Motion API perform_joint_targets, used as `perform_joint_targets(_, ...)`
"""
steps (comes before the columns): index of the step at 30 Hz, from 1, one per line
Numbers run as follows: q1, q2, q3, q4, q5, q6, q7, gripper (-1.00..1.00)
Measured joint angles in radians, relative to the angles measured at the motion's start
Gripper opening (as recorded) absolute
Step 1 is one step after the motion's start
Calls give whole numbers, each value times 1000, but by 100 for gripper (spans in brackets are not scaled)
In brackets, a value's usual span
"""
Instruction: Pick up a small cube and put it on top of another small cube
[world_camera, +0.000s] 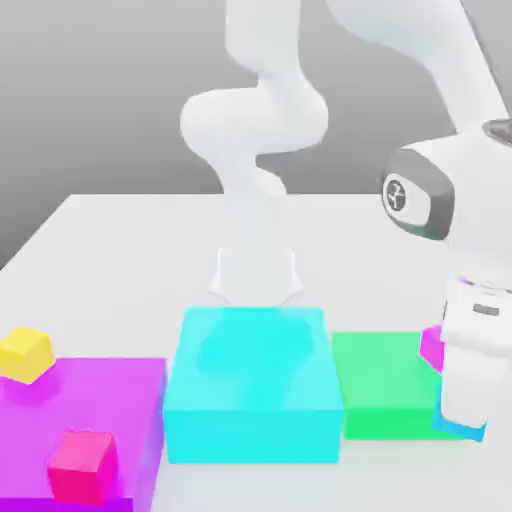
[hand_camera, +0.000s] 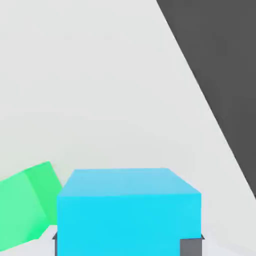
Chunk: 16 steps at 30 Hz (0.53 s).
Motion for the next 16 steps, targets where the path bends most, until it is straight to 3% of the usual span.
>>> perform_joint_targets(8, 137, -297, 44, -214, 81, -78, -206, -100)
perform_joint_targets(13, 139, -188, 62, -266, 44, 82, -197, -100)
perform_joint_targets(14, 138, -161, 62, -271, 33, 113, -189, 100)
perform_joint_targets(16, 138, -162, 62, -271, 33, 113, -189, 100)
